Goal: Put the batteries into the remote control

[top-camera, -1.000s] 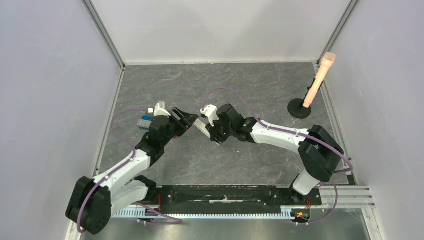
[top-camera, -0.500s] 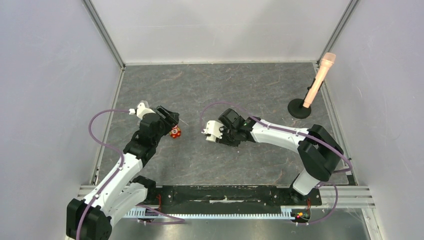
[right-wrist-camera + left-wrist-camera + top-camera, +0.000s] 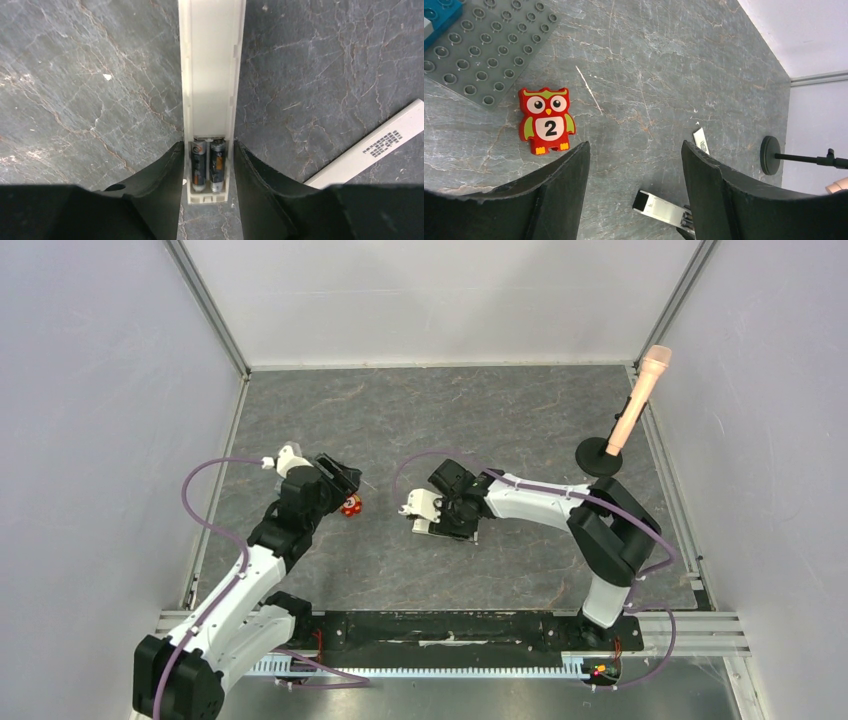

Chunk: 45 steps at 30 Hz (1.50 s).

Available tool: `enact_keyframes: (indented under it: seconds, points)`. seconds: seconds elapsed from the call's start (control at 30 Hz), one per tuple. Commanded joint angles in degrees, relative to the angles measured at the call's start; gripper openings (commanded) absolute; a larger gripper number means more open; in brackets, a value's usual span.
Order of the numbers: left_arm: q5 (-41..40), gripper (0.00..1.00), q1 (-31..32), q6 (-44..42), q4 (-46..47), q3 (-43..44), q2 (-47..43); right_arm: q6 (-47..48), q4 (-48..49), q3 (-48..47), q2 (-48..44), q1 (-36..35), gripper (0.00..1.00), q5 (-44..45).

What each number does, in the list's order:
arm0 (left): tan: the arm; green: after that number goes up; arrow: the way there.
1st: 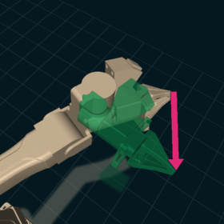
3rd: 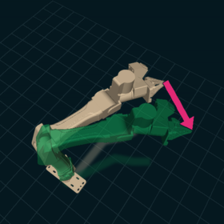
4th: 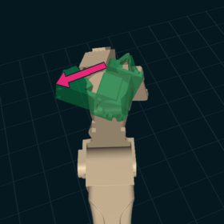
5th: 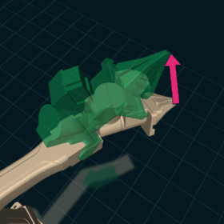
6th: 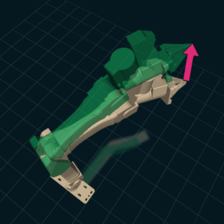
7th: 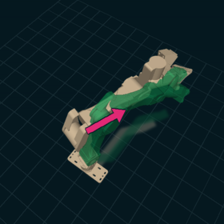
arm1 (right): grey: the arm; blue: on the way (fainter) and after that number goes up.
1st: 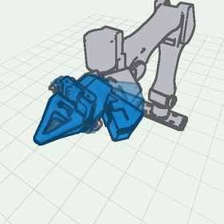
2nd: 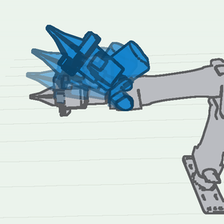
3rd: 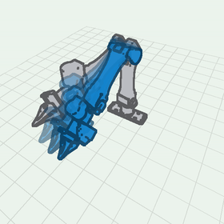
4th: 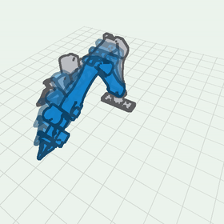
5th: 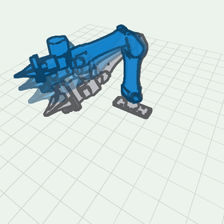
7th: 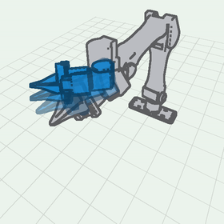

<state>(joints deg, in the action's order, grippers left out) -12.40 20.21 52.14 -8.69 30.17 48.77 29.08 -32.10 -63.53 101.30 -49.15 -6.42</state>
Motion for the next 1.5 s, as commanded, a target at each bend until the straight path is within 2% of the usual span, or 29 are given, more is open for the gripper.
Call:
enact_keyframes:
  seconds: [0.0, 0.07, 0.2, 0.37, 0.53, 0.77, 1.03, 1.33, 1.47]
  points:
    - [1.5, 0.72, -0.5, -3.4, 0.9, 2.8, 1.1, -2.5, -0.9, -3.5, 0.1, 0.6, 0.46, 0.8]
    - [2.1, 0.72, -0.5, -3.7, 1.8, 3.0, 2.0, -3.7, -0.4, -3.7, -1.8, 1.1, 0.55, 0.9]
    - [3.5, 0.72, -0.4, -4.5, 2.4, 3.9, 4.1, -6.6, 3.3, -1.6, -7.4, 2.7, 0.65, -0.2]
    - [4.7, 0.72, -0.4, -4.2, 4.1, 3.5, 4.7, -11.7, 8.7, 1.6, -12.0, 9.1, 0.68, 1.1]
    - [6.4, 0.72, -0.5, -4.4, 4.4, 4.0, 5.3, -13.5, 7.2, -0.2, -6.6, 14.2, 0.7, 8.8]
    - [10.9, 0.72, -0.4, -5.7, 5.3, 6.2, 8.5, -15.7, 2.0, -4.8, 0.5, 18.1, 0.71, 9.2]
    - [14.9, 0.71, -0.4, -4.4, 8.4, 7.4, 13.7, -15.8, 1.0, -5.6, 3.1, 18.5, 0.7, 6.6]
    - [17.0, 0.7, -0.4, -3.5, 10.8, 9.3, 17.6, -16.5, -0.9, -5.2, 5.4, 18.6, 0.61, 3.6]
    - [17.2, 0.69, -0.5, -3.5, 10.9, 9.9, 18.3, -16.9, -2.3, -5.6, 7.6, 18.6, 0.51, 3.0]
